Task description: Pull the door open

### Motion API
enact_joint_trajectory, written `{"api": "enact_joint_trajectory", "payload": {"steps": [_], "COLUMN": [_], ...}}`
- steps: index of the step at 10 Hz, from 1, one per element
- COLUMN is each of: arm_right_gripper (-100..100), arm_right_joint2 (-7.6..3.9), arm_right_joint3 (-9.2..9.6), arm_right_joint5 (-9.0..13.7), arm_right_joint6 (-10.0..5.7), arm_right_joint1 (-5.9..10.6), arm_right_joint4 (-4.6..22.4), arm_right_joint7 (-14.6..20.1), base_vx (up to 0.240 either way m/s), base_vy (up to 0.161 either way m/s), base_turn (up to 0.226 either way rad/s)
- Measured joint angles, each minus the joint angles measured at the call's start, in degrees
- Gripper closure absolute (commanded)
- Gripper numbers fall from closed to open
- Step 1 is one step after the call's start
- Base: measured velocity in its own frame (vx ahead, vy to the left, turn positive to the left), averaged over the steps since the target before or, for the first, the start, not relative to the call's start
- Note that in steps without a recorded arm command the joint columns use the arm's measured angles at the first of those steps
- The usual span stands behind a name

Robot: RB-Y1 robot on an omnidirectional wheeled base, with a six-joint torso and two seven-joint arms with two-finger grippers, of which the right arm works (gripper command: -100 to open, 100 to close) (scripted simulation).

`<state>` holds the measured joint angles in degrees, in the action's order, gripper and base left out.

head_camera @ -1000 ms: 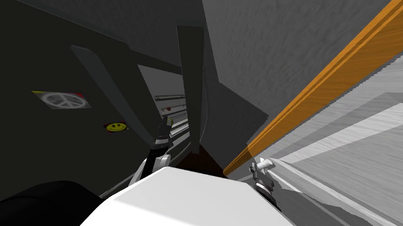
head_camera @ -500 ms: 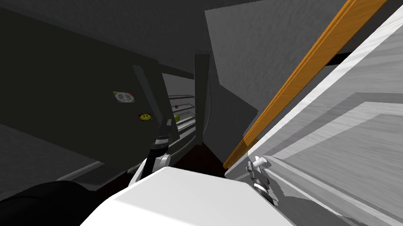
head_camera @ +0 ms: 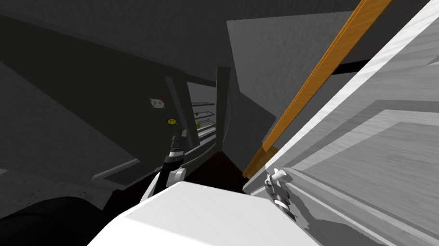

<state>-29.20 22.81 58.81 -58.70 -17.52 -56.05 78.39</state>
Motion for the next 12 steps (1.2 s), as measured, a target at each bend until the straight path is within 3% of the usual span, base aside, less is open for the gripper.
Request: {"api": "enact_joint_trajectory", "payload": {"steps": [4,6,8,11,12], "arm_right_gripper": [100,100,100,100,100], "arm_right_joint2": [-1.26,-1.48,-2.06,-3.54,-3.72], "arm_right_joint3": [3.57,4.41,5.96,8.68,9.51], "arm_right_joint5": [-2.3,-2.7,-3.9,-5.5,-6.1], "arm_right_joint6": [-1.56,-1.6,-2.74,-3.64,-4.18], "arm_right_joint1": [-0.88,-1.25,-0.92,-2.65,-2.45], "arm_right_joint4": [-0.7,-1.2,-1.0,-3.0,-2.7], "arm_right_joint7": [1.6,1.7,2.6,3.3,3.7], "base_vx": [-0.209,-0.2,-0.257,-0.233,-0.107], "base_vy": [0.02,-0.032,-0.016,-0.035,0.005], "base_turn": [0.038,0.066,0.062,0.055,0.014]}}
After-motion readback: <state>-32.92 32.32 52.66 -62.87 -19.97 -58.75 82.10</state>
